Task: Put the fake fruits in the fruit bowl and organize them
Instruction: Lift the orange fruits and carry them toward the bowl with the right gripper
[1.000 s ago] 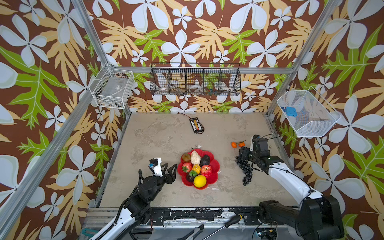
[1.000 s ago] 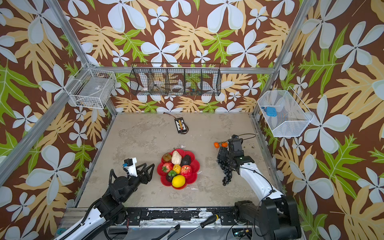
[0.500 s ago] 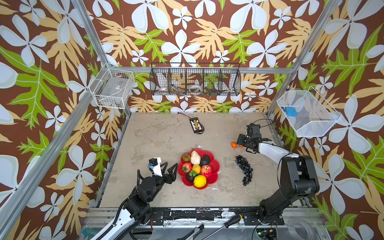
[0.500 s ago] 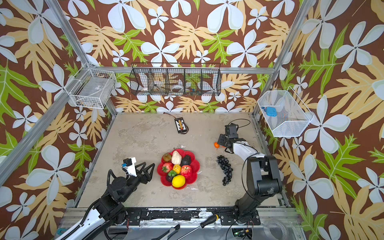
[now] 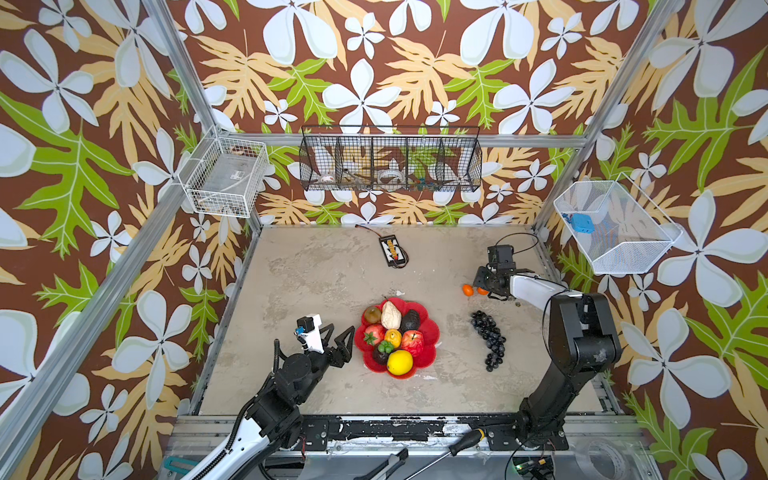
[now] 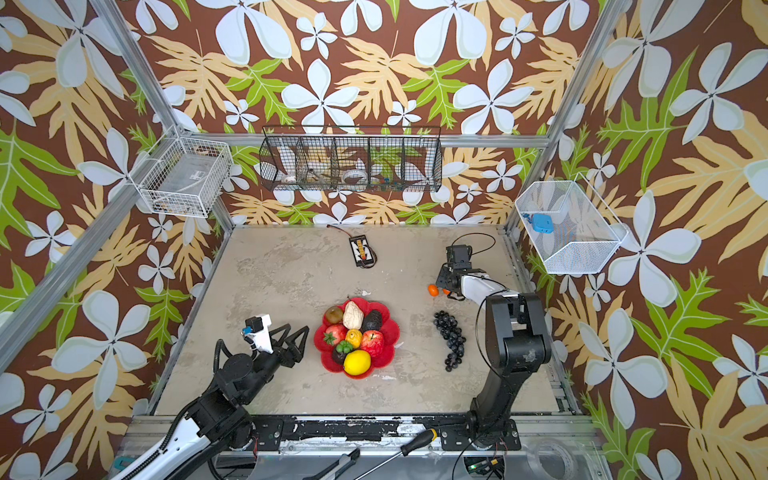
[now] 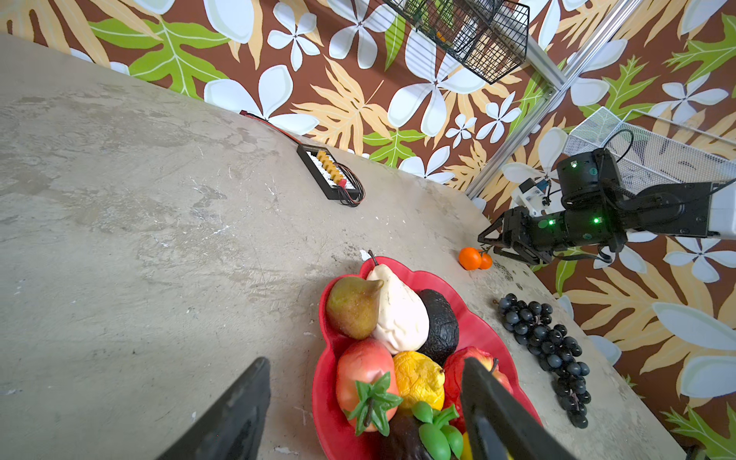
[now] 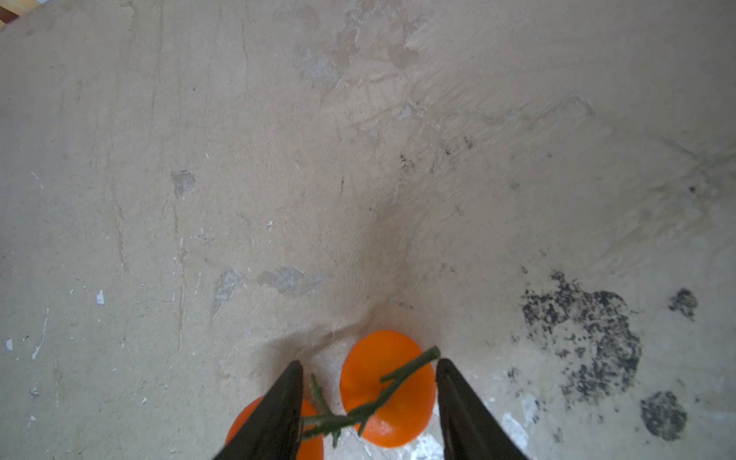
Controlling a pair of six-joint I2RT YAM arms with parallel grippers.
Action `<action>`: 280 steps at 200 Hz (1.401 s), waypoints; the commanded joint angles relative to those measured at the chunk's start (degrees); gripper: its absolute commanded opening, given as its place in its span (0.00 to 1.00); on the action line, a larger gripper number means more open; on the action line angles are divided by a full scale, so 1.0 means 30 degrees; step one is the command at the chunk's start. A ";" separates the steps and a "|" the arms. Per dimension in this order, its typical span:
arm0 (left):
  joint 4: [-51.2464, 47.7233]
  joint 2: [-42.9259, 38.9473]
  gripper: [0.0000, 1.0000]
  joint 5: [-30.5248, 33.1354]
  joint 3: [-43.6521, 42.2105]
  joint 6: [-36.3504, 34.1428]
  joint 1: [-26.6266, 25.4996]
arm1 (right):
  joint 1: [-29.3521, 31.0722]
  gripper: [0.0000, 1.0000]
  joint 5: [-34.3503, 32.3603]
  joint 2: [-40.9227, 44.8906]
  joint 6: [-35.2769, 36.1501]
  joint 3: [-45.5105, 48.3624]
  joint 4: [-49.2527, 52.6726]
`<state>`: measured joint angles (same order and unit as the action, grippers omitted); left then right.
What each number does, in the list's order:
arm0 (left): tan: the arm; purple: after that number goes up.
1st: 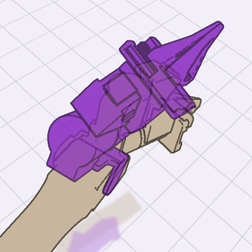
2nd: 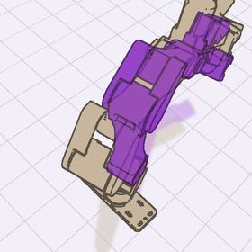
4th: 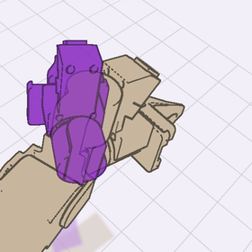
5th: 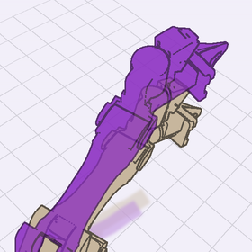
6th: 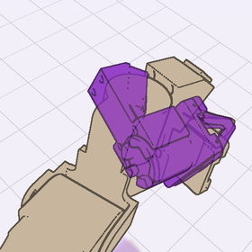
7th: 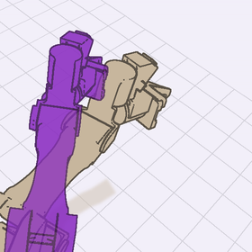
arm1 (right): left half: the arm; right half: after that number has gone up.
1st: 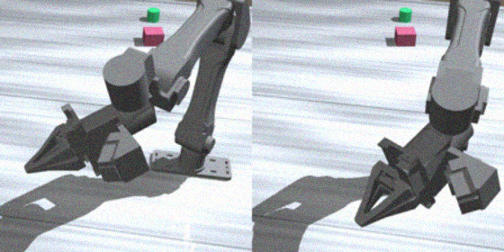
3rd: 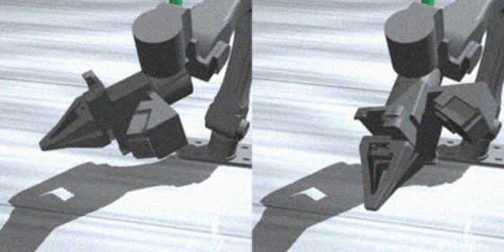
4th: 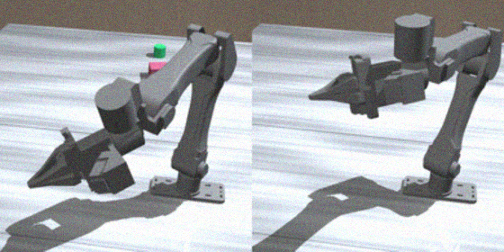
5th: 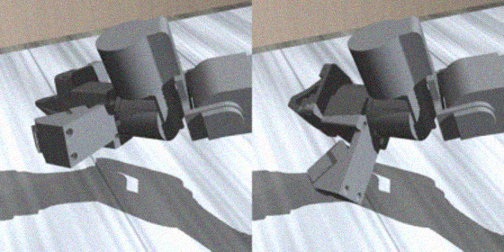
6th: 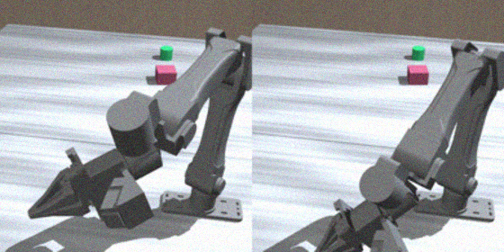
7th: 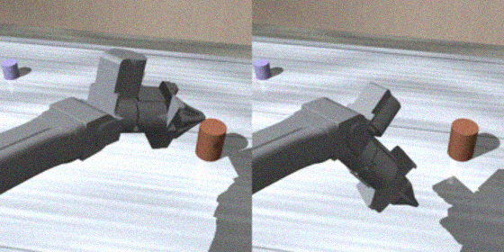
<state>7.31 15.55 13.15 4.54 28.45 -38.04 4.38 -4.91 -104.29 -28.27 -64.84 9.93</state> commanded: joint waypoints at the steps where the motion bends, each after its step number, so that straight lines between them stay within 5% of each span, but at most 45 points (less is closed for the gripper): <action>1: 0.0055 0.0059 0.76 0.0203 0.0070 0.0041 0.0024 | 0.0004 0.51 -0.0121 -0.0408 0.0132 -0.0451 0.0234; 66: 0.0361 0.0770 0.77 0.0130 0.0129 0.0039 0.0024 | 0.0150 0.43 0.0846 -0.2013 0.1288 -0.2381 0.1268; 148: 0.0427 0.0807 0.78 0.0129 0.0070 0.0069 0.0024 | 0.0815 0.15 -0.0564 -0.2791 0.2171 -0.3331 0.1924; 280: 0.0496 0.0997 0.78 0.0189 0.0089 0.0069 0.0024 | 0.1578 0.00 -0.0041 -0.1407 0.2569 -0.2737 0.1666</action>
<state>7.53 18.33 13.28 4.54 28.47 -38.04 8.78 -6.22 -110.15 -20.82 -73.54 15.27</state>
